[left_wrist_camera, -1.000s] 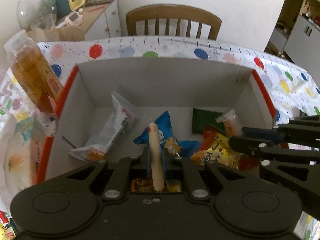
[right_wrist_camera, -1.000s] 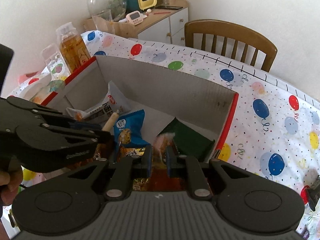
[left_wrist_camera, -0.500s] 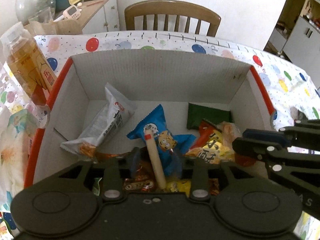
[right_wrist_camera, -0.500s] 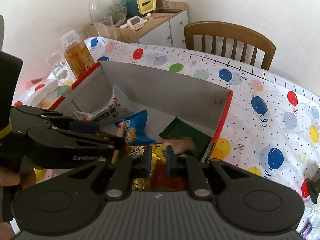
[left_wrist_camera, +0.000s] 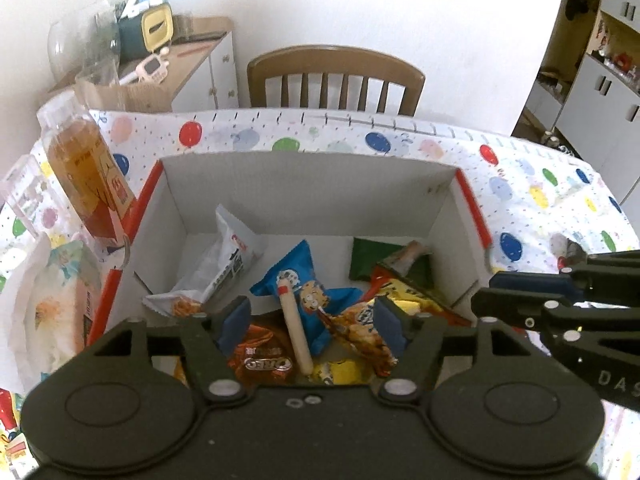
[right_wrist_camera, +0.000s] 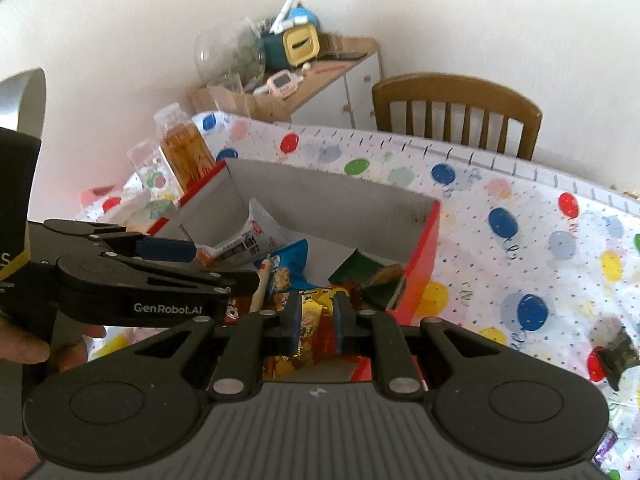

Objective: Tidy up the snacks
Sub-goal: 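Open the left tool to drop the wooden stick while the right tool releases the pink packet, then move both tools back from the box toward the black bag and purple candy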

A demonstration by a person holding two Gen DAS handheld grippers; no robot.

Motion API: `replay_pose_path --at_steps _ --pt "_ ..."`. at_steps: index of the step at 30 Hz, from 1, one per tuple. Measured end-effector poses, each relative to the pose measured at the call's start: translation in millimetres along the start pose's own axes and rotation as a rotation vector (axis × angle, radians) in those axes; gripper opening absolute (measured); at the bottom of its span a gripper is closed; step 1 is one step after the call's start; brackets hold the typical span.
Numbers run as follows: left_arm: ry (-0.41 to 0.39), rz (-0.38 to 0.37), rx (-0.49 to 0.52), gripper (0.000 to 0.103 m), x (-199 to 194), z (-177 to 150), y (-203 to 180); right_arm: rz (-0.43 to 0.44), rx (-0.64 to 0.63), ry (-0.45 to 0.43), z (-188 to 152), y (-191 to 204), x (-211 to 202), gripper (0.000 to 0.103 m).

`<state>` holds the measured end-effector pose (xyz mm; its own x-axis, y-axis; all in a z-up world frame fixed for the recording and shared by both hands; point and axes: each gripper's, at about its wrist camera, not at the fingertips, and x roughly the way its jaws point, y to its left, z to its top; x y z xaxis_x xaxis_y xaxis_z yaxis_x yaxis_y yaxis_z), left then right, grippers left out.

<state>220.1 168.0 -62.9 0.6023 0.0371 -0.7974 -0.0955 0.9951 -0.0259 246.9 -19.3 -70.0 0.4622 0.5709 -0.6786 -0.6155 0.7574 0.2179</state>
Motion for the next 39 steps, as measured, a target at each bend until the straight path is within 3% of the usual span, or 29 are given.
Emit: replay_pose_path --at_steps 7,9,11,13,24,31,34,39 --pt "-0.063 -0.016 0.016 0.078 -25.1 -1.7 -17.7 -0.014 -0.003 -0.055 -10.5 -8.0 -35.7 0.016" --pt "-0.082 -0.027 0.030 0.079 -32.1 -1.9 -26.4 -0.022 0.008 -0.066 -13.9 -13.4 -44.7 0.022" --pt "-0.099 -0.035 0.044 0.081 -37.3 -2.7 -34.8 -0.031 0.022 -0.077 -17.3 -19.3 -53.4 0.046" --pt "-0.113 -0.046 0.053 0.083 -41.4 -2.6 -43.3 -0.040 0.033 -0.097 -21.4 -26.6 -64.4 0.062" --pt "-0.145 -0.110 0.094 0.088 -50.2 -3.4 -90.9 -0.117 0.088 -0.126 -50.9 -74.6 -104.2 0.069" --pt "-0.153 -0.149 0.125 0.096 -44.3 -2.3 -133.4 -0.204 0.148 -0.123 -77.3 -112.6 -118.9 0.083" --pt "-0.160 -0.162 0.140 0.102 -40.3 -2.0 -153.1 -0.241 0.160 -0.117 -93.9 -128.1 -124.2 0.083" --pt "-0.149 -0.187 0.168 0.102 -28.8 -1.1 -187.6 -0.311 0.192 -0.066 -124.1 -158.4 -121.7 0.083"
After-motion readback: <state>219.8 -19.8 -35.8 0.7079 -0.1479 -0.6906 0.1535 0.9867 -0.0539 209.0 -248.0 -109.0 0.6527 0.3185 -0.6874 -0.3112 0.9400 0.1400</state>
